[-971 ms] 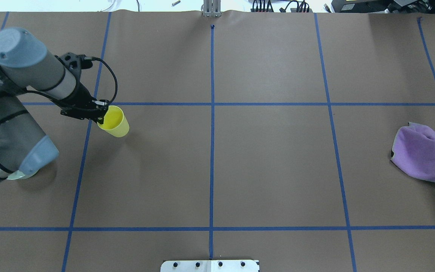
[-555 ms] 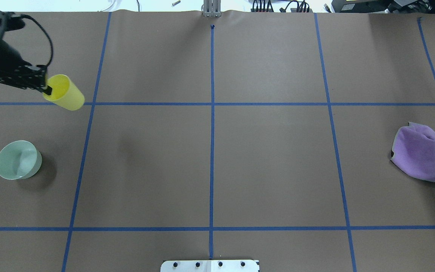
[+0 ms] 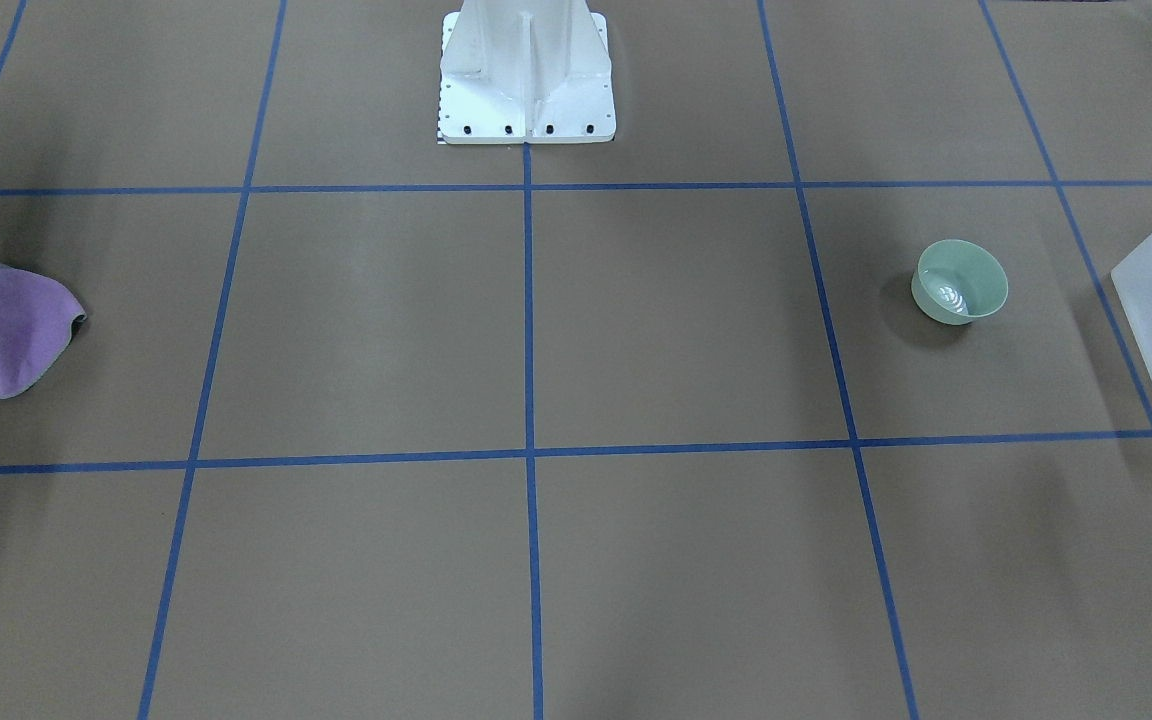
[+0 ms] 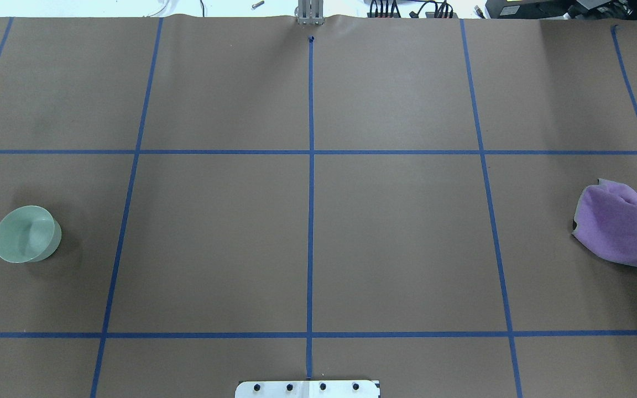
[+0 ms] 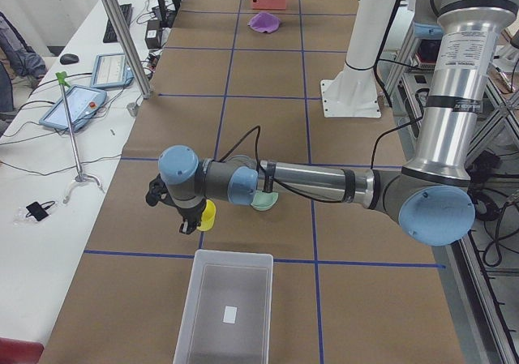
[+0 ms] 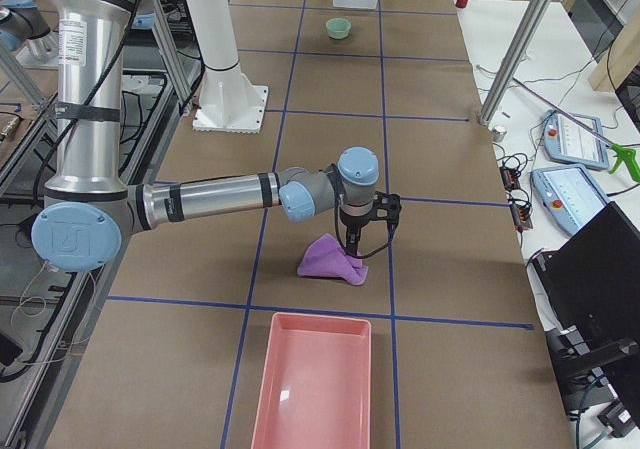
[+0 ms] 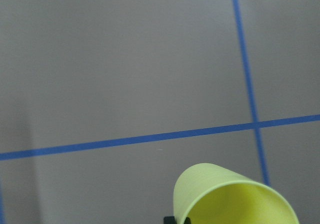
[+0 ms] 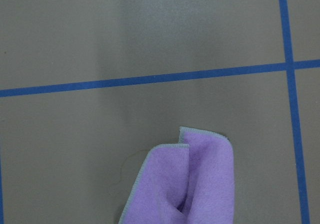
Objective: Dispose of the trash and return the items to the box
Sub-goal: 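Pinch the purple cloth with the right gripper while left drops cup in bin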
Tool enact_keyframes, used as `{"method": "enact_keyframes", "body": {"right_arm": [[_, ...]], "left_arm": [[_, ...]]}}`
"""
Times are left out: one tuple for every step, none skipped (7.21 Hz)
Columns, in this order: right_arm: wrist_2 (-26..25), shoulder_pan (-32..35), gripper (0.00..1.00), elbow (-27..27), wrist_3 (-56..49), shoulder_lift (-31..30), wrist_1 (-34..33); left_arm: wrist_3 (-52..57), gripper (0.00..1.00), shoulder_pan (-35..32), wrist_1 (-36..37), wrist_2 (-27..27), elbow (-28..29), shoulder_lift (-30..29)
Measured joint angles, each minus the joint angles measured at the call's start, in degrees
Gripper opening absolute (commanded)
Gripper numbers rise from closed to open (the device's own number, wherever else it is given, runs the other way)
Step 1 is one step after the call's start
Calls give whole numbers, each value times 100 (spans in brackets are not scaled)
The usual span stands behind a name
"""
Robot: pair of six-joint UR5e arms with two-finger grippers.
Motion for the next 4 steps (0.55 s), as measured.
{"method": "enact_keyframes", "body": {"right_arm": [[-13,-82,100,-15,56,-10,16],[-26,-150,100,-36,81,-29,21],[-31,-207,100,-68,89,-46,22],[-37,-251,100,-127,92,-56,23]], "left_arm": [[595,0,-262,-4,21,349,30],[911,0,-397,-103,131,572,136],[916,0,-447,-355,303,735,271],[718,0,-458,-695,389,968,334]]}}
